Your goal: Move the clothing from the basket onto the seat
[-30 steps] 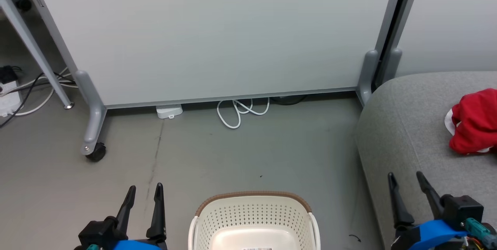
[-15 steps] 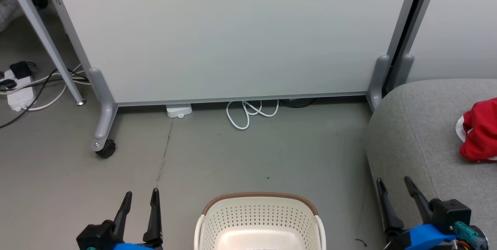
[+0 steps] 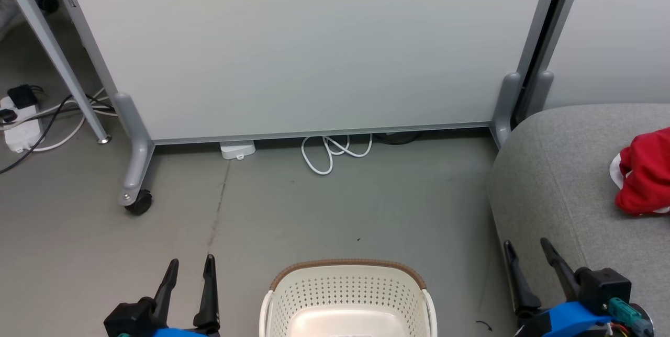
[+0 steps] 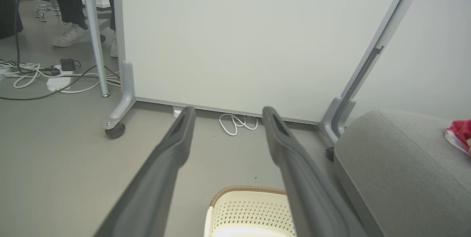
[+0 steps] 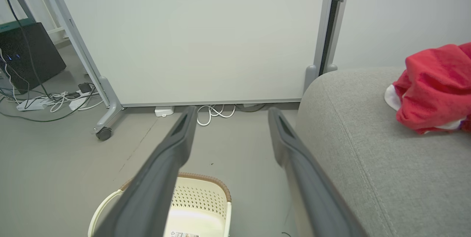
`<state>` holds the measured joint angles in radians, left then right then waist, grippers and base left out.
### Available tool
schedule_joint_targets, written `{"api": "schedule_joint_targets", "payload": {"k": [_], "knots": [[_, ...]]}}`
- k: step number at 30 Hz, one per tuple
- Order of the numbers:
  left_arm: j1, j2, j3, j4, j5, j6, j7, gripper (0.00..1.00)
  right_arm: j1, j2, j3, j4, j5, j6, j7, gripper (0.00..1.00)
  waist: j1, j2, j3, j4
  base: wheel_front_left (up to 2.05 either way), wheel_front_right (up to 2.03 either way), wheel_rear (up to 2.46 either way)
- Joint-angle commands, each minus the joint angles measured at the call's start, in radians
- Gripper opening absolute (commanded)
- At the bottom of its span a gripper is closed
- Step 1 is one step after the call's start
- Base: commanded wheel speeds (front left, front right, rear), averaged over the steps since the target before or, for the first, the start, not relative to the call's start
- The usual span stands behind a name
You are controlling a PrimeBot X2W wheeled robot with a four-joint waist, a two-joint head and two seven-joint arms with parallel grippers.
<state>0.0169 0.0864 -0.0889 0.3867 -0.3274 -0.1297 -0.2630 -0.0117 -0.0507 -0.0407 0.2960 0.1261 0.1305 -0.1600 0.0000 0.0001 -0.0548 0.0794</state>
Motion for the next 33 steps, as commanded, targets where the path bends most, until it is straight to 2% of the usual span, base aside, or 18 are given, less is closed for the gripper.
{"api": "schedule_joint_targets", "payload": {"k": [1, 8, 9, 15, 33], "knots": [[-0.011, 0.001, -0.002, 0.001, -0.003, -0.001, -0.003, 1.00, -0.009, 0.000, 0.001, 0.002, 0.007, 0.001, -0.004, 1.00, 0.0000, -0.0001, -0.001, 0.000, 0.00, 0.00, 0.00], [-0.009, -0.003, -0.005, -0.006, -0.004, -0.001, -0.003, 1.00, -0.008, 0.000, 0.000, 0.000, -0.009, 0.001, -0.003, 1.00, 0.0000, -0.0001, 0.000, 0.005, 0.00, 0.00, 0.00], [-0.001, -0.002, -0.004, -0.003, -0.006, 0.000, 0.000, 0.00, -0.004, 0.000, 0.001, 0.000, -0.010, 0.000, 0.000, 0.00, 0.0000, -0.0001, 0.000, 0.006, 0.00, 0.00, 0.00], [0.027, -0.008, -0.004, 0.037, -0.020, 0.000, 0.010, 0.00, 0.016, 0.004, -0.003, 0.049, 0.002, 0.000, 0.008, 0.00, 0.0000, -0.0001, 0.000, 0.005, 0.00, 0.00, 0.00], [-0.012, -0.014, 0.046, -0.007, -0.316, 0.000, 0.097, 0.00, -0.012, 0.003, -0.019, 0.022, 0.351, 0.000, 0.069, 0.00, 0.0000, -0.0001, 0.009, -0.007, 0.00, 0.00, 0.00]]}}
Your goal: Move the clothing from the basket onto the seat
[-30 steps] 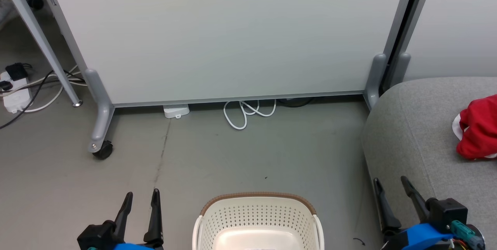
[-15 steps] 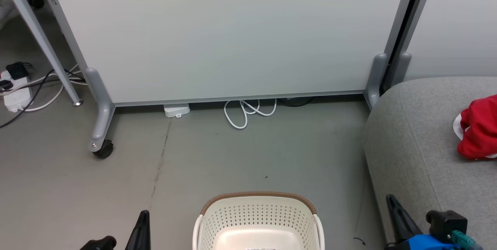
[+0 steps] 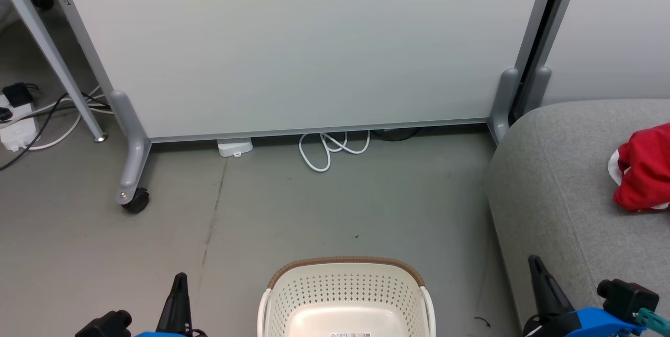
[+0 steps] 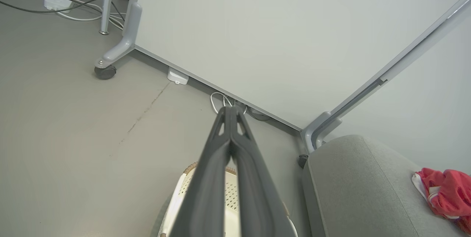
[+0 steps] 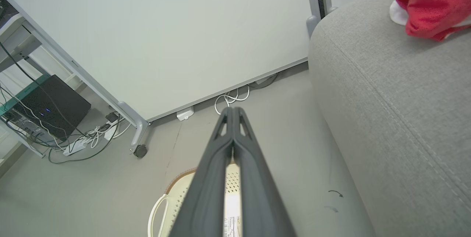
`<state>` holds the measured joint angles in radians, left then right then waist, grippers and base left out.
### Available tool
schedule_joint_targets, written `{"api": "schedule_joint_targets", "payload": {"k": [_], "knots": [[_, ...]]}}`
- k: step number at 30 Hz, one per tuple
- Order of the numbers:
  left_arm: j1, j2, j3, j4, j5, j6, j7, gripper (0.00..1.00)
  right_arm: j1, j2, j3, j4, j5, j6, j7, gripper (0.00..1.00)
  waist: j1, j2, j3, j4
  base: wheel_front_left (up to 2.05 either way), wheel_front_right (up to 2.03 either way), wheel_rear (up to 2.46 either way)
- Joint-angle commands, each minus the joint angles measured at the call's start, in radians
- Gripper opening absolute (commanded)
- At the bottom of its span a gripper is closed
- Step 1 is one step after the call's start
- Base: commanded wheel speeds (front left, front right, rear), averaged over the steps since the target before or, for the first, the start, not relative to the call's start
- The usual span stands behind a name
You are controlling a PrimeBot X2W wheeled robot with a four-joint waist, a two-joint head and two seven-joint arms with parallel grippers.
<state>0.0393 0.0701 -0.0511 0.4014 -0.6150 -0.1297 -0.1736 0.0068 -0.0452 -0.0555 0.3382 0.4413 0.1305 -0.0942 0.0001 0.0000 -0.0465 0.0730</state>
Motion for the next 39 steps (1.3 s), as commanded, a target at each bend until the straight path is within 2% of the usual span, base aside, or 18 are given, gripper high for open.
{"api": "schedule_joint_targets", "payload": {"k": [1, 39], "knots": [[-0.036, 0.002, 0.010, -0.024, -0.043, 0.000, 0.012, 0.00, -0.032, -0.003, -0.005, -0.021, 0.053, 0.000, 0.007, 0.00, -0.0001, 0.0000, 0.001, -0.001, 0.00, 0.00, 0.00], [-0.096, -0.008, 0.088, -0.091, -0.508, -0.001, 0.147, 0.00, -0.078, -0.005, -0.031, -0.060, 0.598, 0.000, 0.105, 0.00, -0.0001, 0.0000, 0.019, -0.028, 0.00, 0.00, 0.00]]}}
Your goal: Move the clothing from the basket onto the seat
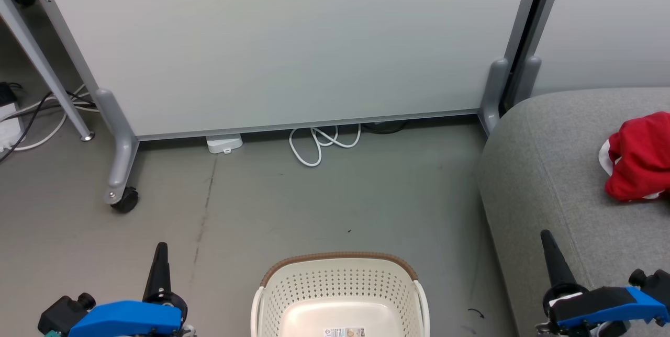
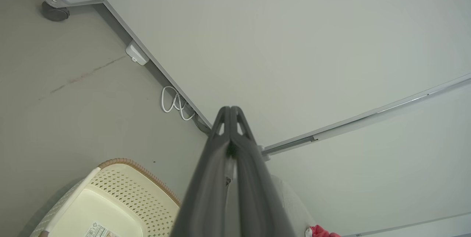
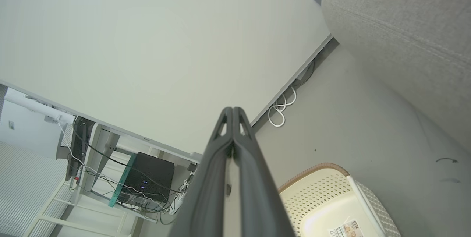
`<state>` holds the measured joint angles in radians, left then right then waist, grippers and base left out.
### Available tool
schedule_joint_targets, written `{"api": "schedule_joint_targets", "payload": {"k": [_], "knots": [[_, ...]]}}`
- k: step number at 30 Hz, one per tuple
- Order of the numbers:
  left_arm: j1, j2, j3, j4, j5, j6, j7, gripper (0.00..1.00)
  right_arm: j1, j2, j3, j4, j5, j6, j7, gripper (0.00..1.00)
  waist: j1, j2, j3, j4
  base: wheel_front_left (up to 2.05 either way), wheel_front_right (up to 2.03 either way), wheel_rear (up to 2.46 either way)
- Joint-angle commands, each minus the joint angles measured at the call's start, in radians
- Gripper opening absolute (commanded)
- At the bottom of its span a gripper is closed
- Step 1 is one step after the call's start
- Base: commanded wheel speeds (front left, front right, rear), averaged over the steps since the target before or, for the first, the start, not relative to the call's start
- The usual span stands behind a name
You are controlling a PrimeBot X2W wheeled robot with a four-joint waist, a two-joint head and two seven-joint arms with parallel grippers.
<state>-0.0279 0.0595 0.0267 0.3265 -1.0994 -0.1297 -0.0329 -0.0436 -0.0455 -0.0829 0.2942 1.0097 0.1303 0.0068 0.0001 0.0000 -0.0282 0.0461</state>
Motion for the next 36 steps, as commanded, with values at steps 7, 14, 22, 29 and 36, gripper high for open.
{"api": "schedule_joint_targets", "payload": {"k": [7, 14, 22, 29, 36], "knots": [[-0.037, 0.001, 0.021, -0.026, -0.090, -0.001, 0.026, 0.00, -0.033, -0.005, -0.008, -0.021, 0.107, 0.000, 0.019, 0.00, 0.0000, 0.0000, 0.004, -0.006, 0.00, 0.00, 0.00], [-0.043, 0.000, 0.029, -0.034, -0.143, -0.001, 0.042, 0.00, -0.039, -0.005, -0.011, -0.025, 0.170, 0.001, 0.029, 0.00, 0.0000, 0.0000, 0.007, -0.010, 0.00, 0.00, 0.00], [-0.051, -0.002, 0.041, -0.043, -0.210, -0.001, 0.061, 0.00, -0.044, -0.006, -0.015, -0.030, 0.249, 0.001, 0.044, 0.00, 0.0000, 0.0000, 0.010, -0.015, 0.00, 0.00, 0.00], [-0.058, -0.004, 0.050, -0.051, -0.265, -0.001, 0.077, 0.00, -0.049, -0.006, -0.018, -0.034, 0.313, 0.001, 0.055, 0.00, 0.0000, 0.0000, 0.014, -0.020, 0.00, 0.00, 0.00], [-0.065, -0.005, 0.058, -0.058, -0.317, -0.001, 0.093, 0.00, -0.055, -0.006, -0.021, -0.038, 0.374, 0.001, 0.067, 0.00, 0.0000, 0.0000, 0.017, -0.025, 0.00, 0.00, 0.00]]}}
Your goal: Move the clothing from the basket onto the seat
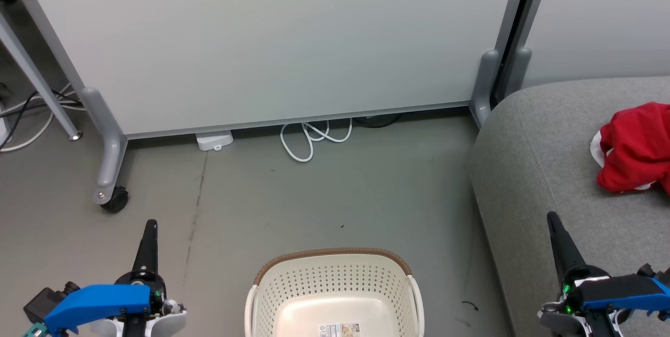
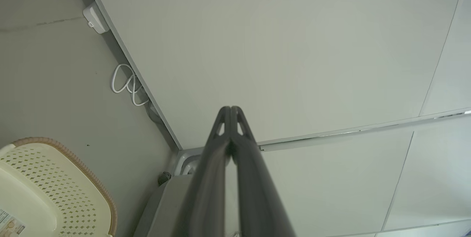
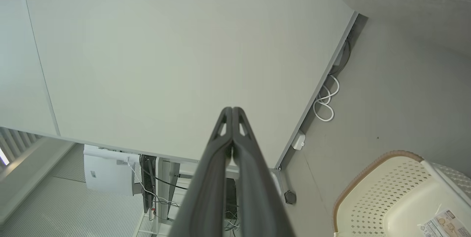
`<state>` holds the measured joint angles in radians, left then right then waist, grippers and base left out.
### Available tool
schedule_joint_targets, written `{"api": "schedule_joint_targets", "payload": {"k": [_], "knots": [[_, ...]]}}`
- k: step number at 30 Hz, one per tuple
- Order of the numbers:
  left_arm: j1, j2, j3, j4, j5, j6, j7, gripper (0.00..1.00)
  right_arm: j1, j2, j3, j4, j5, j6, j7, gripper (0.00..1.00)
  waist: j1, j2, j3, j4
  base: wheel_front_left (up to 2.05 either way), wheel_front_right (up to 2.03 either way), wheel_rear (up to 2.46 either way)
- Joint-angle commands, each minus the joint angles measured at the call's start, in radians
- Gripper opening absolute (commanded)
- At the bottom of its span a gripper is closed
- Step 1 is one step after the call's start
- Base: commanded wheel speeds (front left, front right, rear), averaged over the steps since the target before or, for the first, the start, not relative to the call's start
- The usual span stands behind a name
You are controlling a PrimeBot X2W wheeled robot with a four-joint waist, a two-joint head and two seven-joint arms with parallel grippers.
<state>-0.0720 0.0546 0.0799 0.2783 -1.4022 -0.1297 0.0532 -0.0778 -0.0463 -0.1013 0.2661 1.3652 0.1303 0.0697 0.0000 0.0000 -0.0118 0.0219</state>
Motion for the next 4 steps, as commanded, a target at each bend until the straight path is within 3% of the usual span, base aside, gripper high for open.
{"api": "schedule_joint_targets", "payload": {"k": [1, 4], "knots": [[-0.021, 0.000, 0.006, -0.011, -0.021, -0.001, 0.008, 0.00, -0.021, -0.006, -0.003, -0.010, 0.027, 0.001, 0.006, 0.00, 0.0000, 0.0000, 0.001, -0.001, 0.00, 0.00, 0.00], [-0.024, 0.000, 0.010, -0.013, -0.042, -0.001, 0.015, 0.00, -0.024, -0.006, -0.004, -0.012, 0.051, 0.001, 0.010, 0.00, 0.0000, 0.0000, 0.002, -0.003, 0.00, 0.00, 0.00]]}}
